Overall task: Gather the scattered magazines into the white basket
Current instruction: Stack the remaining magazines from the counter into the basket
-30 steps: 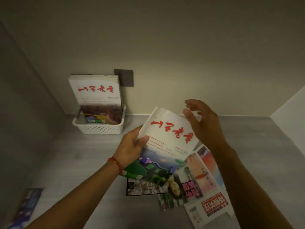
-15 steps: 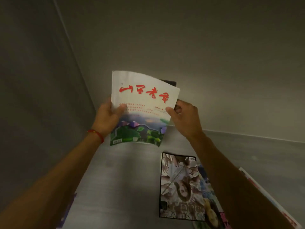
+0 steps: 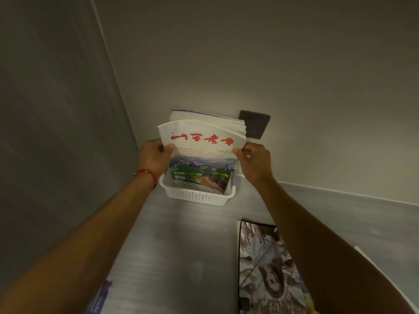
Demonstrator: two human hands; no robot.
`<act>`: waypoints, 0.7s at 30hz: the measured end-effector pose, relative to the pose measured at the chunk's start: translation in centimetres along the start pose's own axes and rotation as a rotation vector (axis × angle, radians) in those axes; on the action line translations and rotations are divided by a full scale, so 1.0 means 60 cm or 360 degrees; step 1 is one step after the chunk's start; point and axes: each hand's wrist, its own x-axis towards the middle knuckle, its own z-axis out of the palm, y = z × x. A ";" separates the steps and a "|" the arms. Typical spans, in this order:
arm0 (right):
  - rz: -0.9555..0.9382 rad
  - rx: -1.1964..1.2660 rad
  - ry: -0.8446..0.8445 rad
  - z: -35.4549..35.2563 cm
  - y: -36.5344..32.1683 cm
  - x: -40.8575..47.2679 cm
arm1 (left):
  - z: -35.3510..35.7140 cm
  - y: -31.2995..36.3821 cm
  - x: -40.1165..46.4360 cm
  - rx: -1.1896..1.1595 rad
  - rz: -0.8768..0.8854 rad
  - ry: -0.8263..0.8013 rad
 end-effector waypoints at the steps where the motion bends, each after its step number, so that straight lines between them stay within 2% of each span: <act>1: 0.0024 -0.0005 0.0006 0.007 0.005 0.001 | 0.005 -0.006 0.005 -0.0031 -0.0049 -0.0004; 6: 0.0097 -0.0050 -0.0002 0.036 0.024 0.007 | 0.024 -0.033 0.014 -0.0190 -0.0215 0.0000; 10: 0.0186 -0.0127 -0.0050 0.048 0.036 0.008 | 0.036 -0.040 0.023 -0.0139 -0.0273 0.0056; 15: 0.0582 0.0063 0.0121 0.070 0.051 -0.026 | 0.049 -0.037 0.029 -0.0102 -0.0267 0.0131; 17: 0.0830 0.0351 0.0054 0.098 0.057 -0.050 | 0.051 -0.034 0.034 -0.0096 -0.0278 0.0150; 19: 0.1174 0.0863 -0.0090 0.123 0.058 -0.062 | 0.051 -0.034 0.043 -0.0087 -0.0284 0.0140; 21: 0.1381 0.1241 -0.0165 0.144 0.064 -0.055 | 0.049 -0.038 0.050 -0.0060 -0.0282 0.0134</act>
